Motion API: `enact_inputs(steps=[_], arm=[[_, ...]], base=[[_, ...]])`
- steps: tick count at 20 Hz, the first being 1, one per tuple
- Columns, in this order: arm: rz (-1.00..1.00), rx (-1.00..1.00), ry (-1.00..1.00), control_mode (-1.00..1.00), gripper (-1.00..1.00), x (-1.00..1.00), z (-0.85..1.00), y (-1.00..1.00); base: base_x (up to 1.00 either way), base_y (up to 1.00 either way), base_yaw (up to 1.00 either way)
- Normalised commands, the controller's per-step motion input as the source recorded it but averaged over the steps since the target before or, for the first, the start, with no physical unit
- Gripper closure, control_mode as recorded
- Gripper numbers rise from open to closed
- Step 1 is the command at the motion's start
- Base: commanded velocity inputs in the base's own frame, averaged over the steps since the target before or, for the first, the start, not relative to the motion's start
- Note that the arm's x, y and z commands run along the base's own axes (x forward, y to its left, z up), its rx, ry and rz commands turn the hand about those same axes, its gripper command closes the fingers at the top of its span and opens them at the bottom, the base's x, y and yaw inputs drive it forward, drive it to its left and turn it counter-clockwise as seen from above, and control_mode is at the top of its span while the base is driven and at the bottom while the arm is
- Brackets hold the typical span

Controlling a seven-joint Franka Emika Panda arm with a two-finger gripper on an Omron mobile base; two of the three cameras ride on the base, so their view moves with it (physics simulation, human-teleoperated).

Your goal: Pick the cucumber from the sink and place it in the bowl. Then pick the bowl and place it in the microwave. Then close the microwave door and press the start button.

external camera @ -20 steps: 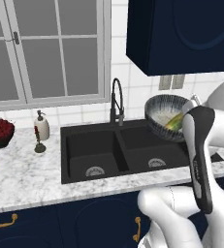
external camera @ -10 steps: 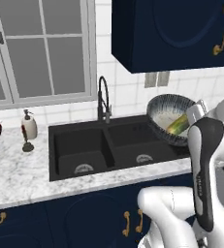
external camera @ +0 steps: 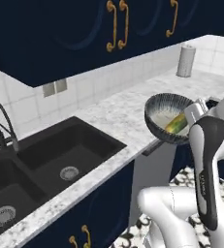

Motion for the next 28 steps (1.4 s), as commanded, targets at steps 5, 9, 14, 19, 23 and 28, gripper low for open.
enact_inputs(steps=[5,9,14,19,23,28], arm=[[0.0,0.0,0.0,1.0,1.0,0.0,0.0,0.0],[0.0,0.0,0.0,1.0,1.0,0.0,0.0,0.0],[0.0,0.0,0.0,1.0,1.0,0.0,0.0,0.0],[0.0,0.0,0.0,1.0,1.0,0.0,0.0,0.0],[0.0,0.0,0.0,1.0,1.0,0.0,0.0,0.0],[0.0,0.0,0.0,1.0,1.0,0.0,0.0,0.0]], base=[[0.0,-0.06,-0.96],[0.0,-0.22,-0.91],[0.0,-0.34,-0.9],[0.0,-0.37,-0.89],[0.0,-0.36,-0.9],[0.0,-0.29,-0.9]])
